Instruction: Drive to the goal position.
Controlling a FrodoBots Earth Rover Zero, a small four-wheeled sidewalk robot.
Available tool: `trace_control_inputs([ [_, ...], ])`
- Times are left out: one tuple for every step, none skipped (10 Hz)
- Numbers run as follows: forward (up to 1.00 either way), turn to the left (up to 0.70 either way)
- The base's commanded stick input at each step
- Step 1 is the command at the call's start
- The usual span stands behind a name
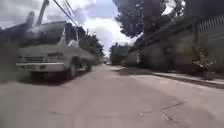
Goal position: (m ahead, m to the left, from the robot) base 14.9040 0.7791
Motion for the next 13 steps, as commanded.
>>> trace_control_inputs([
  [1.0, 0.0],
  [1.0, 0.01],
  [1.0, 0.02],
  [1.0, 0.03],
  [1.0, 0.03],
  [1.0, 0.03],
  [1.0, 0.02],
  [1.0, 0.01],
  [1.0, 0.0],
  [1.0, 0.0],
  [1.0, 0.0],
  [1.0, 0.0],
  [1.0, 0.0],
])
